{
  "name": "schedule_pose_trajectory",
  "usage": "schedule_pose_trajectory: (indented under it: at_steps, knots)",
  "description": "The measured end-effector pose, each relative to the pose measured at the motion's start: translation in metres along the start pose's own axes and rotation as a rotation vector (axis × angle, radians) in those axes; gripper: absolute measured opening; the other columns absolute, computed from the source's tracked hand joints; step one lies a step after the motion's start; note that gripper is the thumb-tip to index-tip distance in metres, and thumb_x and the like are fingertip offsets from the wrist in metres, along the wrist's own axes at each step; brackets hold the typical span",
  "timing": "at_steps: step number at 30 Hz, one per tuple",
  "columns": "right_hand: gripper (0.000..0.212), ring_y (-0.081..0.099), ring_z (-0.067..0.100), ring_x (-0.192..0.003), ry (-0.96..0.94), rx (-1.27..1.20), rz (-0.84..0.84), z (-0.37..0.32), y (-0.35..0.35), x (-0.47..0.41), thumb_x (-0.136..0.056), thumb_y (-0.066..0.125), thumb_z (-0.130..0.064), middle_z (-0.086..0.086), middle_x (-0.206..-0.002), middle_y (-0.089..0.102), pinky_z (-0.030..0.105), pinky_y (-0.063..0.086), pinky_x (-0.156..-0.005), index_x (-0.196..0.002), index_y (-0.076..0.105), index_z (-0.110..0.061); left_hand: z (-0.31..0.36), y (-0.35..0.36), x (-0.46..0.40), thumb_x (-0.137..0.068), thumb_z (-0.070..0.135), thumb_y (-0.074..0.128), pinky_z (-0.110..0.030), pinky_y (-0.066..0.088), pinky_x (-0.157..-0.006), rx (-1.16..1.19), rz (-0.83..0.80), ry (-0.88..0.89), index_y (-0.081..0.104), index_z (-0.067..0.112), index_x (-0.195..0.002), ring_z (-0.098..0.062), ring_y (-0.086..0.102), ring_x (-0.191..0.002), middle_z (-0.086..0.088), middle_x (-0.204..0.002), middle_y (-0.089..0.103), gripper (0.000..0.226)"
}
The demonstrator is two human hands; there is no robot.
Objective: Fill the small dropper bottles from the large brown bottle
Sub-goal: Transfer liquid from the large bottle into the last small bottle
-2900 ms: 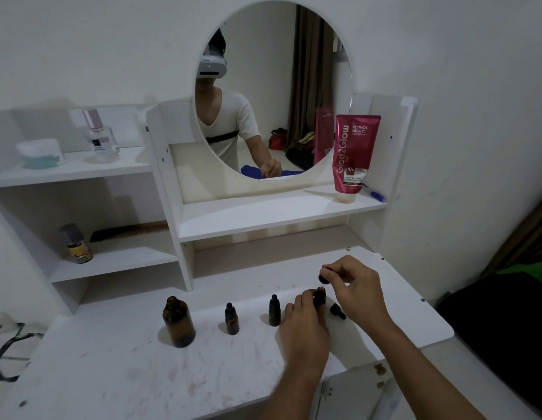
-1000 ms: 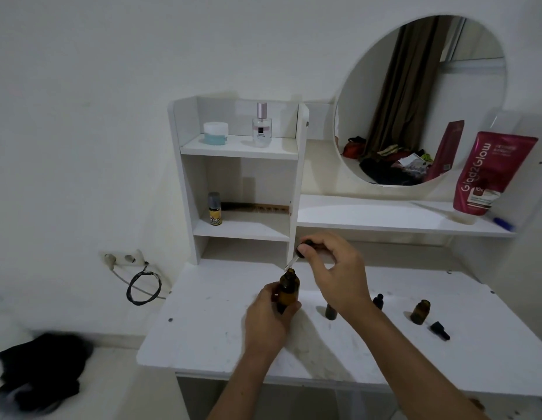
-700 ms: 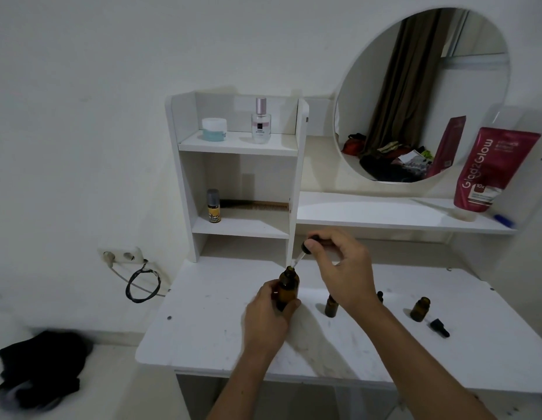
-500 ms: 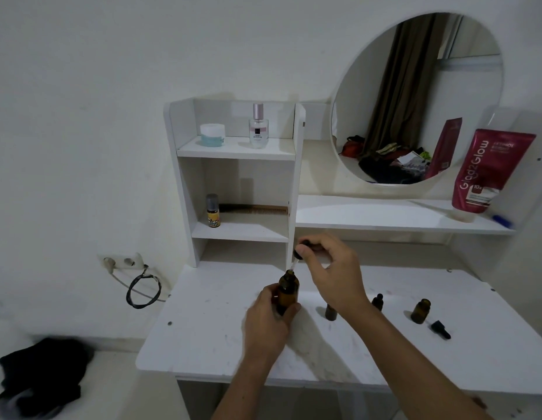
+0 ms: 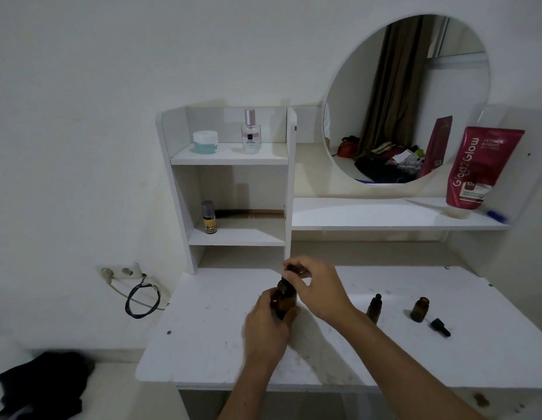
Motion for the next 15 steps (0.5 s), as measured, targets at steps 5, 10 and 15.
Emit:
schedule_pose_trajectory:
  at_steps: [5, 10, 15]
  knots:
    - [0.024, 0.067, 0.006, -0.102, -0.007, -0.001, 0.002, 0.002, 0.001, 0.003, -0.096, 0.070, -0.030, -0.010, -0.110, 0.074, 0.028, 0.057, -0.097, -0.119, 0.072, -0.023, 0.001, -0.001, 0.000, -0.089, 0.053, 0.069, -0.028, 0.054, -0.096, 0.008, -0.012, 0.006, 0.054, 0.034, -0.130, -0.008, 0.066, -0.108, 0.017, -0.124, 0.067, 0.048]
    - [0.027, 0.066, 0.001, -0.104, -0.034, -0.036, 0.101, 0.005, -0.021, 0.015, -0.095, 0.071, -0.031, -0.015, -0.112, 0.072, 0.025, 0.056, -0.094, -0.121, 0.071, -0.025, 0.003, -0.004, 0.002, -0.088, 0.054, 0.070, -0.030, 0.052, -0.096, 0.030, -0.014, -0.002, 0.053, 0.034, -0.133, -0.009, 0.064, -0.109, 0.016, -0.126, 0.066, 0.051]
    - [0.027, 0.067, 0.001, -0.103, -0.047, -0.013, 0.227, 0.016, -0.072, 0.044, -0.094, 0.072, -0.030, -0.015, -0.110, 0.073, 0.015, 0.052, -0.091, -0.120, 0.072, -0.023, 0.000, -0.011, 0.004, -0.081, 0.053, 0.078, -0.030, 0.051, -0.095, 0.104, 0.016, -0.001, 0.049, 0.034, -0.135, -0.006, 0.059, -0.109, 0.017, -0.126, 0.061, 0.065]
Point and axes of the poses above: each hand's wrist, its own x-axis away from the middle knuckle, its own y-axis out of the palm, z = x × y, the point moved 8 cm from there along -x, towards the middle knuckle
